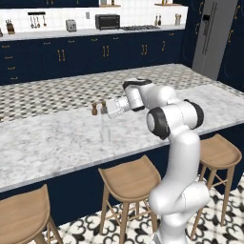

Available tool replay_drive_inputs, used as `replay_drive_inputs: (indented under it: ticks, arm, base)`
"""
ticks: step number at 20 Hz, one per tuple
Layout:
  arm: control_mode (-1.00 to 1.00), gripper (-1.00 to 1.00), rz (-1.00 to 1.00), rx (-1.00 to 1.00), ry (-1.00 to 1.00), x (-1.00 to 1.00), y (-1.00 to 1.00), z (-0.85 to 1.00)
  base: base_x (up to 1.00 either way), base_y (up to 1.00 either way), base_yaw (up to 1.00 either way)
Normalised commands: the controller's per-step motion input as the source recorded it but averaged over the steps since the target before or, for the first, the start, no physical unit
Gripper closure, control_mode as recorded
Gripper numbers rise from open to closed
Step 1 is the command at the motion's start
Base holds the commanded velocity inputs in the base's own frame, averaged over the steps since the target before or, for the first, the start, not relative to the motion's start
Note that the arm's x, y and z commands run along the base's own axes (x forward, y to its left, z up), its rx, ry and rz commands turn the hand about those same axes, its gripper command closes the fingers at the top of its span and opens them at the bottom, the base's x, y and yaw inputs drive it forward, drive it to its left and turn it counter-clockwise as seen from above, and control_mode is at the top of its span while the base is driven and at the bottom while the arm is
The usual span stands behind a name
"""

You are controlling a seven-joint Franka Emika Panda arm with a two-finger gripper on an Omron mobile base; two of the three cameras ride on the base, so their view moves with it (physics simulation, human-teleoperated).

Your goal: Take a straw from the drawer in front and place it inside the glass cup on the dining counter.

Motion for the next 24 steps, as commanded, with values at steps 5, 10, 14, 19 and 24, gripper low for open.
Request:
replay_drive_inputs:
  ticks: [5,10,14,19,24]
  arm:
    - [-1.0,1.0,-0.02,-0.03,0.0,0.22,0.0,-0.1]
    - [-1.0,1.0,-0.01,-0.03,-0.01,-0.45,0.0,-0.27]
    - [-1.0,1.0,-0.03,0.0,-0.02,-0.7,0.0,-0.26]
    - [-1.0,1.0,-0.04,0.0,0.0,-0.15,0.0,-0.13]
    - [-1.0,-1.0,-0.06,0.0,0.0,-0.06,-0.01,-0.1]
  base:
    - [0.0,0.0,0.0]
    - [0.0,0.0,0.0]
    - [0.0,0.0,0.0]
    - [0.0,0.0,0.0]
    - [0.0,0.0,0.0]
